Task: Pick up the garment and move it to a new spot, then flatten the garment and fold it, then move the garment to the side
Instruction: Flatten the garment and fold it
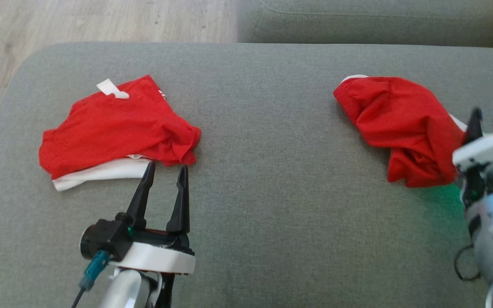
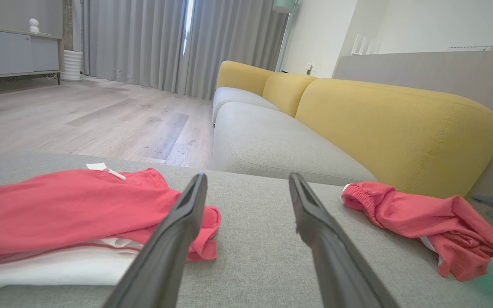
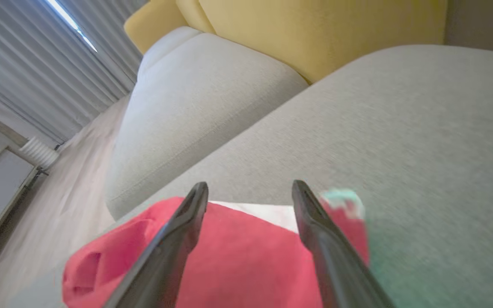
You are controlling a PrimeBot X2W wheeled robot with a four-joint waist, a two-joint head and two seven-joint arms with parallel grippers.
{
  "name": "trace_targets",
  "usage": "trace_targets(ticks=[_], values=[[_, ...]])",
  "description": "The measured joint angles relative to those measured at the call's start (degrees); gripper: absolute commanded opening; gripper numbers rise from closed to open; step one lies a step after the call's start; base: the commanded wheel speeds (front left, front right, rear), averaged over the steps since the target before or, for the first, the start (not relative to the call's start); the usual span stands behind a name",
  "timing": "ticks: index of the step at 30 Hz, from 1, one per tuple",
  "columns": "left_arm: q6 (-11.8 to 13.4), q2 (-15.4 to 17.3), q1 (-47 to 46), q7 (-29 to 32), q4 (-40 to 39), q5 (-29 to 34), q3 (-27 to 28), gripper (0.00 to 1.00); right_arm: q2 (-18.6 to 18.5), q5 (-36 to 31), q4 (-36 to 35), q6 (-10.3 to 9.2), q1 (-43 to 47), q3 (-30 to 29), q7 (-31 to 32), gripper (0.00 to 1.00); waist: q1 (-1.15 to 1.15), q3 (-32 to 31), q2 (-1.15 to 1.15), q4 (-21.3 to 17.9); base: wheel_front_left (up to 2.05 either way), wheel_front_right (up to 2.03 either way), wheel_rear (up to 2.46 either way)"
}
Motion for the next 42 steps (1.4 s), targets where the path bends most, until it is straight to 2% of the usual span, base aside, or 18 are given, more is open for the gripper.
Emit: trace_targets(ticks=[6,8,13,19,24,32,42], values=[[0.1,0.0,-0.1,0.0,0.1,0.0,0.1,1.00,1.3,-8.0,-0.2,0.00,-2.0,-1.7,-1.3,1.00,-0.01,-0.5,0.00,-1.0,0.00,0.00,0.00],[0.1,0.0,-0.1,0.0,0.1,0.0,0.2,1.00,2.5,-11.0,-3.2,0.00,-1.8,-0.9,-1.3,1.00,0.00,-0.8,0.00,-1.5,0.00,0.00,0.00],[0.5,0.0,-0.1,0.0,-1.3,-0.9,1.3,1.00,8.0,-14.3,-23.9,0.00,2.4,5.4,-1.4,1.00,-0.01,-1.8,0.00,-2.9,0.00,0.00,0.00],[0.6,0.0,0.7,0.0,-2.5,-1.0,1.6,1.00,8.3,-11.6,-44.9,0.00,21.1,15.6,-1.5,1.00,-0.01,-2.9,0.00,-4.9,0.00,0.00,0.00],[0.5,0.0,0.9,0.0,-2.9,-1.0,1.7,1.00,9.0,-9.9,-55.6,0.00,32.3,19.3,-1.5,1.00,-0.01,-3.4,0.00,-6.1,0.00,0.00,0.00],[0.0,0.0,1.8,0.0,-2.6,-1.0,1.6,1.00,9.2,-10.6,-60.0,0.00,40.5,22.1,-1.5,1.00,-0.01,-3.8,0.00,-7.0,0.00,0.00,0.00],[0.0,0.0,2.0,0.0,-2.0,-1.1,1.1,1.00,9.2,-14.3,-61.2,0.00,40.8,22.5,-1.5,1.00,-0.01,-2.2,0.00,-6.2,0.00,0.00,0.00]])
